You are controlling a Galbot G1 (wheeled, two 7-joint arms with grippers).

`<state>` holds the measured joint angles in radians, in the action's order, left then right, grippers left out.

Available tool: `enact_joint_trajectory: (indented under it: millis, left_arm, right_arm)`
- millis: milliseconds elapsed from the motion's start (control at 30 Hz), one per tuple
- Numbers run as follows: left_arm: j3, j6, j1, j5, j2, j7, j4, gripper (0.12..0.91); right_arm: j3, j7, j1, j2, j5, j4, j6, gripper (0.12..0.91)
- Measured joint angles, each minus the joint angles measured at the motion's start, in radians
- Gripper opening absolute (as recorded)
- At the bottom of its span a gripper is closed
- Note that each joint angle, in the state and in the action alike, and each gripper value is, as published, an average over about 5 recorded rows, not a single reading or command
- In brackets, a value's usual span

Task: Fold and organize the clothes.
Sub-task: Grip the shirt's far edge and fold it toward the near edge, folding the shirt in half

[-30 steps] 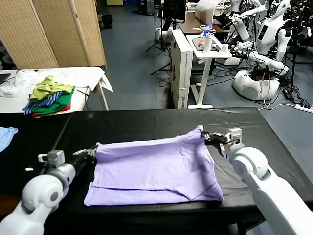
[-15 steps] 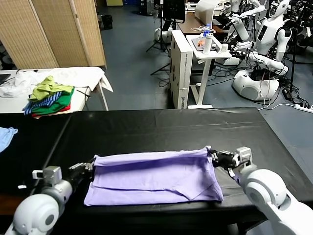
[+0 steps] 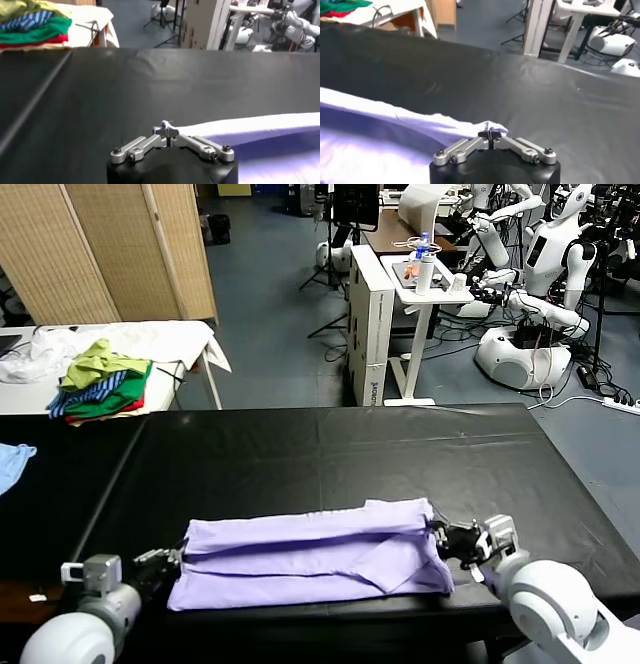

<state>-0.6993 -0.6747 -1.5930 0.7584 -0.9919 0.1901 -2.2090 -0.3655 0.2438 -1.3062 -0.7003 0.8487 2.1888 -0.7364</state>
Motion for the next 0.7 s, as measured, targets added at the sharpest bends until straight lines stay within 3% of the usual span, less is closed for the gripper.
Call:
enact_joint_trajectory:
  millis: [367, 567, 700]
  left_arm:
    - [-0.001, 0.000, -0.068, -0.062, -0.029, -0.012, -0.005, 0.147]
    - [0.000, -0.001, -0.096, -0.083, -0.044, -0.025, -0.009, 0.151]
    - [0.002, -0.001, -0.109, -0.097, -0.055, -0.031, -0.015, 0.235]
  right_arm:
    - [0.019, -0.006, -0.046, 0.010, -0.013, 0.006, 0.000, 0.152]
    - [0.023, -0.033, -0.049, 0.004, -0.015, 0.015, 0.000, 0.165]
    - [0.010, -0.046, -0.060, 0.004, -0.015, 0.029, 0.000, 0.329]
